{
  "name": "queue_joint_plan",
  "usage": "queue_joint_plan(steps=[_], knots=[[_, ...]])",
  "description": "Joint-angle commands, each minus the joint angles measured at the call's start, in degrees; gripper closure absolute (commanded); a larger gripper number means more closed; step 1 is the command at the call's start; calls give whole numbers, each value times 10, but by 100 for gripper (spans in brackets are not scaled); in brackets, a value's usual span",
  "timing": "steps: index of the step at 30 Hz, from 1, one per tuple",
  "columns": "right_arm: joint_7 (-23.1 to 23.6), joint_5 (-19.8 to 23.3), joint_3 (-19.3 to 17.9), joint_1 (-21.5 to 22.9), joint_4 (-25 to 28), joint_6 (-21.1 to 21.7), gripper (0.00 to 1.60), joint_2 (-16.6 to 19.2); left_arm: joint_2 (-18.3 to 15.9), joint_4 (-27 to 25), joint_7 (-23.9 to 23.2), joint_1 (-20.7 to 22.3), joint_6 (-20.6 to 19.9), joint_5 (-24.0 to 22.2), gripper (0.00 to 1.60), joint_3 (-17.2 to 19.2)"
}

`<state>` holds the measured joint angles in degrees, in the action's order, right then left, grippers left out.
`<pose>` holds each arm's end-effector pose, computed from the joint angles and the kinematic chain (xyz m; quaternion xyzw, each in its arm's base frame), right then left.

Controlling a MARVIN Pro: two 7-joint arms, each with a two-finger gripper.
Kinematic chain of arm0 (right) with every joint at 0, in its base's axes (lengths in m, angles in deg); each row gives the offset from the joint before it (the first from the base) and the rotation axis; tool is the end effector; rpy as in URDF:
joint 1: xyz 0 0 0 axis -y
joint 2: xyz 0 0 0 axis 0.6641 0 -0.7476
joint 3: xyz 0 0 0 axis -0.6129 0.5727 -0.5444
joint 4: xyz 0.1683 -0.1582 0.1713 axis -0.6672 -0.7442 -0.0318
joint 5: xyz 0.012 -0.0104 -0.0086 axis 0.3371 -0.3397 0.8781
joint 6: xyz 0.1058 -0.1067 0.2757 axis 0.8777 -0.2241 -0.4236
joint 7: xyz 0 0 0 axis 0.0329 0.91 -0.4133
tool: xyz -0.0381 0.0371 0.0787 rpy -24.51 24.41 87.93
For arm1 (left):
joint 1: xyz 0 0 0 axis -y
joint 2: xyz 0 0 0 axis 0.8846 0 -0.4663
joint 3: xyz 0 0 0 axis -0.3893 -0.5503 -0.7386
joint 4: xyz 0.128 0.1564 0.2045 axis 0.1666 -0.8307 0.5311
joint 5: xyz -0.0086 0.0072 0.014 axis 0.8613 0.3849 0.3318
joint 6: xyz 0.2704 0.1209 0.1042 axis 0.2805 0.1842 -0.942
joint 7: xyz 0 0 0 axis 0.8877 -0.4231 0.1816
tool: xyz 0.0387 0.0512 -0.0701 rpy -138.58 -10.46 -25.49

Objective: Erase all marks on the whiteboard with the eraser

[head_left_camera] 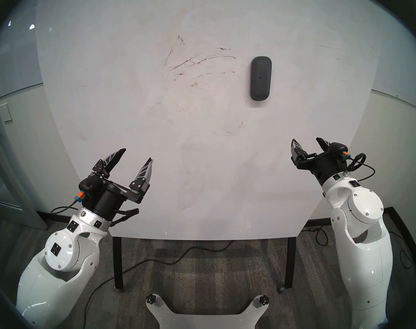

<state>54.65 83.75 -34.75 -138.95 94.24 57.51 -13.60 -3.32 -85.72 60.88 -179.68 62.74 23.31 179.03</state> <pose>0.3650 -0.0883 -0.1243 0.6386 0.0635 0.7667 0.0185 0.2960 0.0632 -0.1753 0.5315 -0.1437 0.8276 0.1093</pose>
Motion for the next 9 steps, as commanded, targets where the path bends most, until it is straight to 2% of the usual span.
queue_joint_plan(steps=[1, 9], knots=[[1, -1, 1, 4, 13, -5, 0, 0, 0, -8, -2, 2, 6, -4, 0, 4], [1, -1, 1, 4, 13, -5, 0, 0, 1, -8, -2, 2, 6, -4, 0, 4]])
